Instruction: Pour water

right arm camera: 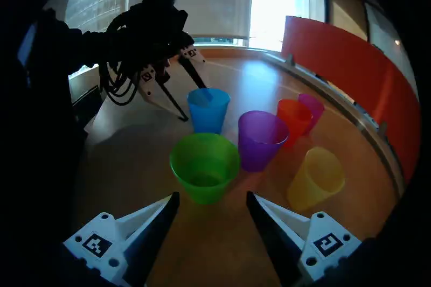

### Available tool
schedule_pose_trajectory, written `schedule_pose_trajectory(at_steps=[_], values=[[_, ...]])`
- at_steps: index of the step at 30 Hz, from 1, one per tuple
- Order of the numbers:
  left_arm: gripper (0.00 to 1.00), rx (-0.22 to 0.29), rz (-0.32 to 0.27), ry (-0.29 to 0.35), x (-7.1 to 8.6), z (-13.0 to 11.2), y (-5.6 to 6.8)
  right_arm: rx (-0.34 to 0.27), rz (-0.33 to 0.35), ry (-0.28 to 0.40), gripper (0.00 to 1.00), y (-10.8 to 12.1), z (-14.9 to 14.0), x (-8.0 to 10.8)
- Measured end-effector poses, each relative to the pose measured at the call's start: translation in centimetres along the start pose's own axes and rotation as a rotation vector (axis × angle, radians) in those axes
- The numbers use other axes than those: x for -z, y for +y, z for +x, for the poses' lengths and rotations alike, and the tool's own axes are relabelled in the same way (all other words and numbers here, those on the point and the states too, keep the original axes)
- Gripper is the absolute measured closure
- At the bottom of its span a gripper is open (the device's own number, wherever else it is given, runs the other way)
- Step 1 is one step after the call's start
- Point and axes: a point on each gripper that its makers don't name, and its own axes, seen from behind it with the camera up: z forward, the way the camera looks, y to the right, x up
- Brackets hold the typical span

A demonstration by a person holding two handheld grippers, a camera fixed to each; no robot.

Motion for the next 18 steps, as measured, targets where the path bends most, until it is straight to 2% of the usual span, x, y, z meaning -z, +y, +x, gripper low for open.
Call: schedule_pose_trajectory(at_steps=[9, 15, 18], values=[[0.1, 0.03, 0.049, -0.001, 1.9, -0.8, -0.4, -0.009, -0.055, -0.008, 0.04, 0.6, -0.8, 1.7], [0.1, 0.066, 0.112, 0.013, 3.2, -1.1, -1.5, -0.037, -0.091, 0.015, 0.04, 1.0, -0.8, 3.2], [0.1, 0.076, 0.137, 0.02, 3.7, -1.2, -1.6, -0.055, -0.12, 0.024, 0.04, 1.5, -0.7, 4.1]])
